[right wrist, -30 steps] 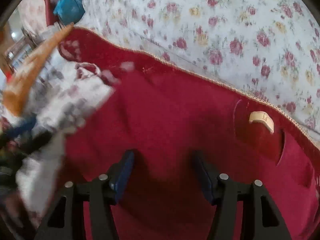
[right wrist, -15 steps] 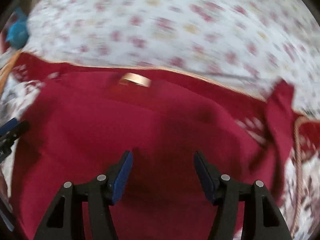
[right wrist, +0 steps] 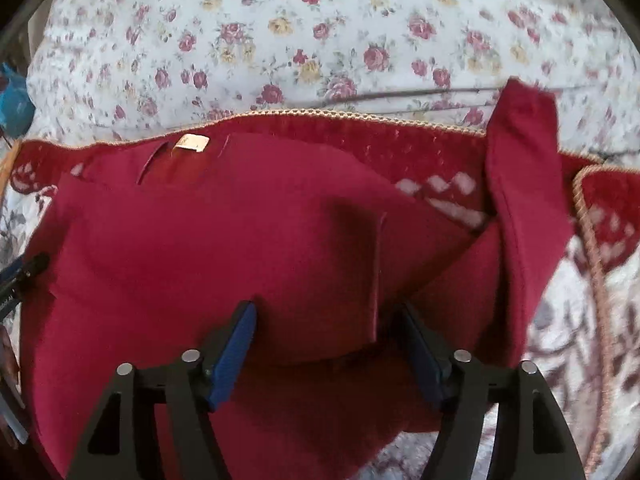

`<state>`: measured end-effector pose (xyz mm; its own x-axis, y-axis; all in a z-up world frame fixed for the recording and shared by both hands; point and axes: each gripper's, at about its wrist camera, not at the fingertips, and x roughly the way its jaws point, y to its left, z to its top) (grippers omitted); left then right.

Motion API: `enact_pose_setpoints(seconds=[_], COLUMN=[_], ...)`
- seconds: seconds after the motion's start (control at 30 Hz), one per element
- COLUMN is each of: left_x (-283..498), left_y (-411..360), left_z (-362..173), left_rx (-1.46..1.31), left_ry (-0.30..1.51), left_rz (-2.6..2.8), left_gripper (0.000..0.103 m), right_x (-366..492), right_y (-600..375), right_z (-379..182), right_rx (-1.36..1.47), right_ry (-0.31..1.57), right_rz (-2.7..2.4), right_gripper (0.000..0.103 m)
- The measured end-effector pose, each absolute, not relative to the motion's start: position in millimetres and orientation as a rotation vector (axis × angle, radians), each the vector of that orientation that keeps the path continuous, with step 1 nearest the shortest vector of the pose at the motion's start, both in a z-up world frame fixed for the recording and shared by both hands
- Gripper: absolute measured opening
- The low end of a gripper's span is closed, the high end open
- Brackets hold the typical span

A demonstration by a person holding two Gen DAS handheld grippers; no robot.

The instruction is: Fold small clothes

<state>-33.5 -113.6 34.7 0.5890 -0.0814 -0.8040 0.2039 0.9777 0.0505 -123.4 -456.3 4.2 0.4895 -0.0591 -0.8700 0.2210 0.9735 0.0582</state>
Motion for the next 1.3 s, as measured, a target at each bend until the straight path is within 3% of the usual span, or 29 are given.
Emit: enact_pose_setpoints(seconds=[0.37, 0.6, 0.93, 1.1, 1.27, 1.3], left_x=[-37, -34, -31, -26, -27, -28], left_y=[-114, -115, -115, -107, -99, -98], left_z=[43, 39, 36, 37, 44, 45], left_rx=[0.088, 0.091, 0.105, 0.085, 0.031, 0.026], left_ry=[0.918, 0.937, 0.937, 0.94, 0.921, 0.915], left_rz=[-0.23, -0.238, -0.242, -0.221, -0.208, -0.207], left_gripper=[0.072, 0.072, 0.072, 0.072, 0.072, 0.072], right_x=[-150, -121, -60, -62, -74, -77], right_y=[-534, -599, -599, -613, -613, -612], right_z=[71, 45, -4, -14, -3, 0], right_rx=[0.273, 0.362, 0.207, 0.246, 0.26, 0.27], right_ry=[0.842, 0.876, 1.027, 1.015, 1.011, 1.007], right_rz=[-0.339, -0.479, -0.556, -0.565, -0.505, -0.497], right_gripper=[0.07, 0.07, 0.07, 0.052, 0.012, 0.011])
